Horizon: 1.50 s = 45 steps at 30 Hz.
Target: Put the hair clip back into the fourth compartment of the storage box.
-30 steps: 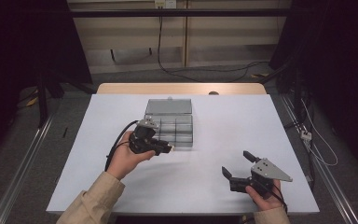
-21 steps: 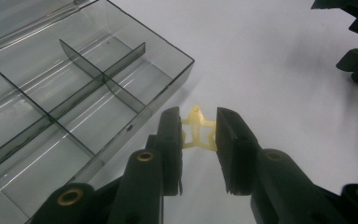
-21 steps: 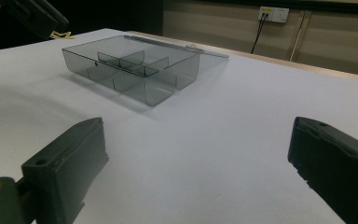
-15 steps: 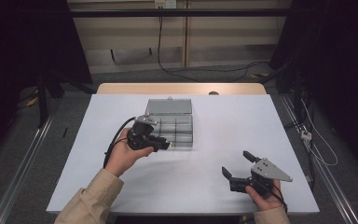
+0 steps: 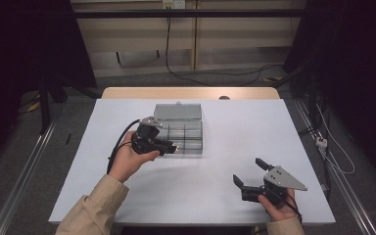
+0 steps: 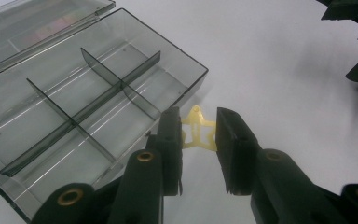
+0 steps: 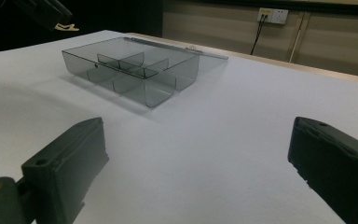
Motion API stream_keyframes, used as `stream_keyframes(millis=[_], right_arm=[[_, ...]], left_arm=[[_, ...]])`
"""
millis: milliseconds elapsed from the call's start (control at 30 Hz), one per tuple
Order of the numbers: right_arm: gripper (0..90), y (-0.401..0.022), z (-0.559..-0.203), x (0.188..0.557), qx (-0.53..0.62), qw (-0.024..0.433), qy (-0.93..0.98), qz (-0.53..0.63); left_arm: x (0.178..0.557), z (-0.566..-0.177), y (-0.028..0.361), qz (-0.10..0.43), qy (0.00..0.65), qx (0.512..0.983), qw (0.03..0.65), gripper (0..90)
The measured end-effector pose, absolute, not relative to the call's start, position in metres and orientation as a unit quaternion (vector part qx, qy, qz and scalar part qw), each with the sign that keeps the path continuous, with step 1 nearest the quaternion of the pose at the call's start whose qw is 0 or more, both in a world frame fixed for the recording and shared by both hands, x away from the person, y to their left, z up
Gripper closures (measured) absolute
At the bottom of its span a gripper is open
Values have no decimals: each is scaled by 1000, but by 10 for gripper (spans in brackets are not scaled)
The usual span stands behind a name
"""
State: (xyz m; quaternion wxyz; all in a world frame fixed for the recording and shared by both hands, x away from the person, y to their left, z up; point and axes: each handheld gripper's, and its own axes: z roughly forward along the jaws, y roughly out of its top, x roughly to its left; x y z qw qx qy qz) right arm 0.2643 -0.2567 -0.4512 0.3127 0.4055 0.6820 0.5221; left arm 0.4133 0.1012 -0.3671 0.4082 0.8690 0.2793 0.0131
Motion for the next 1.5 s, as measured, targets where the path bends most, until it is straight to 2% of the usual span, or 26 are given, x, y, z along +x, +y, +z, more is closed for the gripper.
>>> stream_keyframes(millis=[1500], right_arm=[[37,-259,-451,264,408,314,678,525]], left_arm=[[438,-361,113,30,317,856,407,717]])
